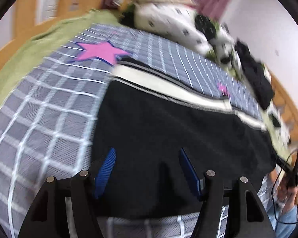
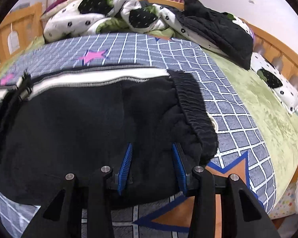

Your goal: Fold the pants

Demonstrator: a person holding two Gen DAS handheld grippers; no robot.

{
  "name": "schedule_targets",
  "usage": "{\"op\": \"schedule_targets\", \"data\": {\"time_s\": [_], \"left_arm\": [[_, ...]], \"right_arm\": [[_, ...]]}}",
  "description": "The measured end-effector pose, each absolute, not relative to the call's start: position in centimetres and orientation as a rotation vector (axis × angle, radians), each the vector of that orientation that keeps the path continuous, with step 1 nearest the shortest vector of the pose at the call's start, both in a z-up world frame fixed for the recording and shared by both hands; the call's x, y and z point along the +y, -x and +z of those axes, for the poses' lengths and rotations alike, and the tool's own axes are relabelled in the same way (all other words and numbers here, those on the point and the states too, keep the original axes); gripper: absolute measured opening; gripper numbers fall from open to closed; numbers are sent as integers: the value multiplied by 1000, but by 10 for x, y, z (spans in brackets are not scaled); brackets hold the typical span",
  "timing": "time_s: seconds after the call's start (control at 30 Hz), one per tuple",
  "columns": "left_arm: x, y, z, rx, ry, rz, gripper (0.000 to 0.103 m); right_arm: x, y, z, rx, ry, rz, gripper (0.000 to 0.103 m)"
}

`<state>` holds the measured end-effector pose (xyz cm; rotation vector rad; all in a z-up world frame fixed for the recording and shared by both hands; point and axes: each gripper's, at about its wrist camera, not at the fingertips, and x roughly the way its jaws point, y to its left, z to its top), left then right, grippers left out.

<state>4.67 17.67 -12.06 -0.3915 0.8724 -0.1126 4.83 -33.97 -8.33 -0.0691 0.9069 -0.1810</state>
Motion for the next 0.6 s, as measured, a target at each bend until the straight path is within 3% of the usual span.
{"op": "schedule_targets", "data": {"time_s": [0.1, 0.17, 0.23, 0.37, 0.47, 0.5, 0.53, 0.6], "left_arm": [[197, -32, -127, 883, 452, -60, 64], [209, -25, -139, 902, 518, -37, 63], [214, -27, -155, 960, 575, -62, 62], [210, -26, -162, 950, 596, -88, 62], [199, -26, -162, 955, 564, -61, 54], [195, -26, -160, 949, 541, -50, 45], [193, -26, -157, 947, 518, -34, 35], [185, -24, -142, 914, 452, 2, 21]], "right_arm": [[-343, -39, -59, 821, 26, -187, 45], [-339, -39, -47, 770, 20, -168, 59], [-334, -40, -38, 724, 13, -105, 65], [-320, -47, -46, 693, 25, -76, 65], [-322, -46, -70, 726, -97, -49, 64], [-324, -49, -77, 769, -136, -28, 62], [-325, -52, -84, 825, -161, -5, 51], [-322, -50, -86, 838, -108, -4, 47]]}}
